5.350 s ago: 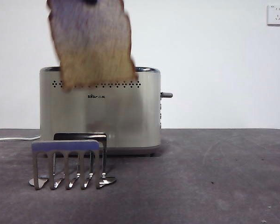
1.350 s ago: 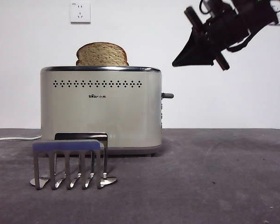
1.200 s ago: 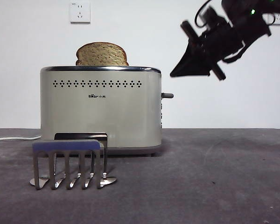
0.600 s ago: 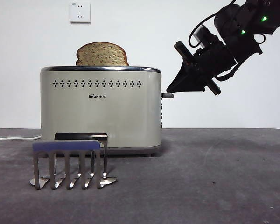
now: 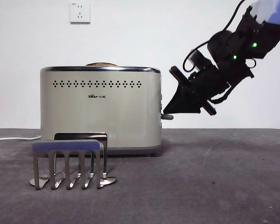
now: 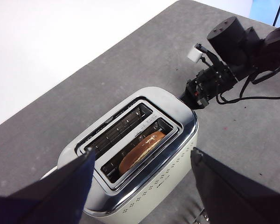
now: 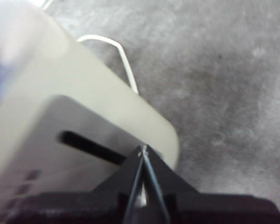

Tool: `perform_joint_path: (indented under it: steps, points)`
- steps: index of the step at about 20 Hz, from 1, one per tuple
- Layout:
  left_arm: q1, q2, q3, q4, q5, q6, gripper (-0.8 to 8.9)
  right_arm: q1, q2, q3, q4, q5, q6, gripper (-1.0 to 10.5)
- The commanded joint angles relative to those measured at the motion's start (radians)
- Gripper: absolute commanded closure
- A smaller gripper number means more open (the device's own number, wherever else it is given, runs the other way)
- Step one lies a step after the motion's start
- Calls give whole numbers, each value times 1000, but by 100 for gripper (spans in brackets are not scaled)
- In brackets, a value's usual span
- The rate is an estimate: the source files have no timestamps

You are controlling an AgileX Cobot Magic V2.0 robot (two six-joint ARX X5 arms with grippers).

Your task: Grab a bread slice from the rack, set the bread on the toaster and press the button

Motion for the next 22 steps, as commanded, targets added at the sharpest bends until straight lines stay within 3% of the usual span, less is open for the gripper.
perform_joint_path:
  steps: [1,4,22]
  points:
    - [-2,0,4,-5,0,-10,464,3,73,-23,-71,14,-16,958]
    - [-2,0,4,-6,0,-10,464,3,83,-23,-100,14,-46,959]
    - [-2,0,4,-24,-1,-10,464,20,36,-21,-92,9,-46,958]
